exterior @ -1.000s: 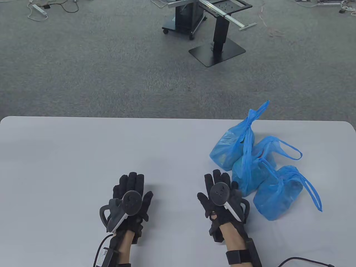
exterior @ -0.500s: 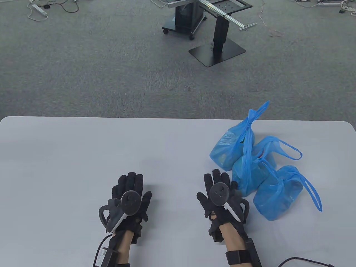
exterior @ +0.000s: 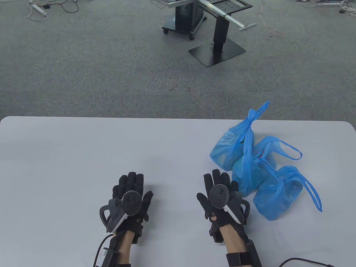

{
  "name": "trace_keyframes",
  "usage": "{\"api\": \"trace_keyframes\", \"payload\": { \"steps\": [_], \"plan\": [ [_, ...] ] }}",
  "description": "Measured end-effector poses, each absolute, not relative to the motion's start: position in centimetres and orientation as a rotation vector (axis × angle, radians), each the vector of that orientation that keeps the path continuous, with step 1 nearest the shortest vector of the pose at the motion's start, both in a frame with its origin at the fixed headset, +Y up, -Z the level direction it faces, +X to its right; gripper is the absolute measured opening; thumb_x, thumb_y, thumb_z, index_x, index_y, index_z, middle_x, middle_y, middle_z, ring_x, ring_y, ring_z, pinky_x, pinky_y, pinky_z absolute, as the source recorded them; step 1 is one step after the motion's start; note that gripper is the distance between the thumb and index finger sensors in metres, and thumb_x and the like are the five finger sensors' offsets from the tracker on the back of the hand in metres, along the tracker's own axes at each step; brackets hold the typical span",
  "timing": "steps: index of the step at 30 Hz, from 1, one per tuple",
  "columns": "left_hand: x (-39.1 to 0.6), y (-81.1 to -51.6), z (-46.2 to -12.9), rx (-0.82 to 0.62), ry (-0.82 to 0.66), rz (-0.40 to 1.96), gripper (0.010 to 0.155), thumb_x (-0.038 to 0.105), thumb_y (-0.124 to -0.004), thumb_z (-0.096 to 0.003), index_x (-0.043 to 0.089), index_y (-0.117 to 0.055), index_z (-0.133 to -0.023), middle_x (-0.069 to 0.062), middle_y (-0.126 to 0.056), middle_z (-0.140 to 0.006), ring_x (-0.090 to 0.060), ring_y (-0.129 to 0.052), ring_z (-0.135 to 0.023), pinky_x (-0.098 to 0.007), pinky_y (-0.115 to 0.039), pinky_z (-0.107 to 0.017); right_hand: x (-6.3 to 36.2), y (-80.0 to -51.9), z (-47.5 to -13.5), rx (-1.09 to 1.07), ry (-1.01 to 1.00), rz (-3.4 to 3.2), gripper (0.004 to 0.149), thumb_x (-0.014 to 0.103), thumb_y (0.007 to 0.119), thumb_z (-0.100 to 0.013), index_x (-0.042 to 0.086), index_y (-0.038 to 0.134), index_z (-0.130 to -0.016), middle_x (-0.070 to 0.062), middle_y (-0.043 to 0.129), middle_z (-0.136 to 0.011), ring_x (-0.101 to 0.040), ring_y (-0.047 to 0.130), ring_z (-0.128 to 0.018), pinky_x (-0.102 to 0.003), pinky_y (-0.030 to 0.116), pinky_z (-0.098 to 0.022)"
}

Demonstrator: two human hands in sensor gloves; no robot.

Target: Tie knot on plastic bag top

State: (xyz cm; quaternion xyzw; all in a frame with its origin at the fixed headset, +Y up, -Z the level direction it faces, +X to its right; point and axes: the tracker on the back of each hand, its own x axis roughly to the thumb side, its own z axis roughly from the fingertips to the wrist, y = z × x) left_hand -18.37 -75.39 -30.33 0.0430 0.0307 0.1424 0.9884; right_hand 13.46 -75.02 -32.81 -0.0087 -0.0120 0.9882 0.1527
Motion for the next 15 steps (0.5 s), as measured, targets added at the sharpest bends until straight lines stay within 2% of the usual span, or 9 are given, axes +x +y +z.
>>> {"api": "trace_keyframes", "payload": {
  "steps": [6, 11, 15],
  "plan": [
    [-18.3, -75.1, -30.1, 0.103, 0.057, 0.296, 0.076, 0.065, -0.071, -0.0489, 0.037, -0.045, -0.115, 0.01, -0.041, -0.122, -0.028, -0.044, -0.118, -0.057, -0.045, -0.082, 13.9, -72.3, -31.6, -0.096, -0.297, 2.769, 0.075, 0.064, 0.069, -0.044, 0.04, 0.037, -0.108, 0.009, 0.023, -0.121, -0.029, 0.024, -0.113, -0.059, 0.023, -0.083],
    [-18.2, -75.0, -30.2, 0.102, 0.051, 0.297, 0.076, 0.065, -0.071, -0.0489, 0.037, -0.044, -0.115, 0.01, -0.041, -0.122, -0.028, -0.044, -0.118, -0.057, -0.045, -0.082, 15.6, -69.0, -29.7, -0.199, -0.597, 2.757, 0.076, 0.065, 0.068, -0.045, 0.039, 0.035, -0.108, 0.007, 0.021, -0.121, -0.031, 0.023, -0.112, -0.061, 0.024, -0.082],
    [-18.1, -75.0, -30.1, 0.106, 0.045, 0.302, 0.076, 0.065, -0.071, -0.049, 0.037, -0.044, -0.115, 0.01, -0.04, -0.122, -0.028, -0.043, -0.118, -0.057, -0.045, -0.082, 17.8, -67.6, -28.8, -0.355, -0.683, 2.689, 0.078, 0.064, 0.069, -0.046, 0.037, 0.03, -0.109, 0.005, 0.017, -0.12, -0.033, 0.02, -0.111, -0.062, 0.021, -0.08]
  ]
}}
